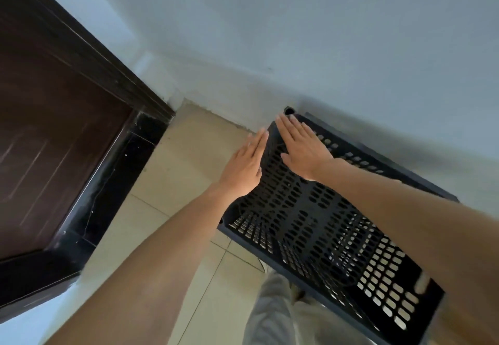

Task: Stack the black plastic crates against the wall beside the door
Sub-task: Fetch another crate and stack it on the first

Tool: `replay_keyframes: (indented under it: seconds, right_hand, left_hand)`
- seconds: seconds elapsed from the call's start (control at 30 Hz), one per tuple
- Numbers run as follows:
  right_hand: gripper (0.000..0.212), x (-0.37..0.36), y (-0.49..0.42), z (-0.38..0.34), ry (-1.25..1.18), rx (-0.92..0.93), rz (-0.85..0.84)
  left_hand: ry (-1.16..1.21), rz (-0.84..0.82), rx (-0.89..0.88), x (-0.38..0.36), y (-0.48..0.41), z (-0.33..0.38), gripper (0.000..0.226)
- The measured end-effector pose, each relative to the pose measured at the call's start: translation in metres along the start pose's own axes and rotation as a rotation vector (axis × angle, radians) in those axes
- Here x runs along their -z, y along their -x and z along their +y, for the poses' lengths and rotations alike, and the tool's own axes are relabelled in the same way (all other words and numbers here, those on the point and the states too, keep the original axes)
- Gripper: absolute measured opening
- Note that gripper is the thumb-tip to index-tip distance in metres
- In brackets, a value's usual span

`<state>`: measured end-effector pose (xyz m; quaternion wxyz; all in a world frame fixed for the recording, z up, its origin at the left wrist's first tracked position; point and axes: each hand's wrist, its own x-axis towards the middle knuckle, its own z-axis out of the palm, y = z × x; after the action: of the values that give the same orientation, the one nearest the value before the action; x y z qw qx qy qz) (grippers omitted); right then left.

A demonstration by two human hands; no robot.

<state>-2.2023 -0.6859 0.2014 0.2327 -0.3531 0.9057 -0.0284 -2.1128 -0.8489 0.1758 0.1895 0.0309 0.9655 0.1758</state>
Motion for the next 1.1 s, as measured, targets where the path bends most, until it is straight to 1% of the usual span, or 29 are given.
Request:
replay_keyframes:
  seconds: [0.1,0.2,0.33,0.43,0.5,0.6,0.73,0.9,1.03,1.1]
  right_hand:
    - [0.07,-0.03,0.029,-0.038,-0.016,0.092,0.044]
    - [0.069,-0.063,0.061,-0.073,-0.057,0.139,0.007]
    - [0.069,-0.103,0.108,-0.104,-0.102,0.115,-0.041]
    - [0.068,-0.133,0.139,-0.117,-0.105,0.052,-0.067]
    - [0.067,-0.148,0.15,-0.126,-0.134,-0.013,-0.075]
    - [0.067,-0.161,0.152,-0.133,-0.17,-0.098,-0.019]
    - [0.067,-0.168,0.15,-0.131,-0.148,-0.068,0.029]
    - [0.066,-0.177,0.149,-0.132,-0.122,-0.085,0.092]
    - [0.07,-0.174,0.151,-0.13,-0.11,-0.096,0.093]
    - [0.071,-0.169,0.153,-0.136,-0.082,-0.153,0.097]
  left_hand:
    - [-0.029,0.067,0.099,-0.017,0.041,-0.009,0.077]
    - [-0.016,0.084,0.185,-0.036,0.072,-0.007,0.073]
    - [-0.104,0.113,0.241,-0.058,0.104,0.005,0.077]
    - [-0.14,0.122,0.279,-0.076,0.124,0.013,0.076]
    - [-0.138,0.143,0.284,-0.086,0.129,0.016,0.071]
    - [-0.158,0.18,0.259,-0.094,0.128,0.014,0.066]
    - [-0.162,0.185,0.229,-0.099,0.128,0.01,0.063]
    - [-0.193,0.182,0.199,-0.099,0.126,0.004,0.063]
    - [-0.17,0.099,0.158,-0.093,0.126,0.004,0.064]
    - [-0.172,0.055,0.164,-0.087,0.125,0.005,0.066]
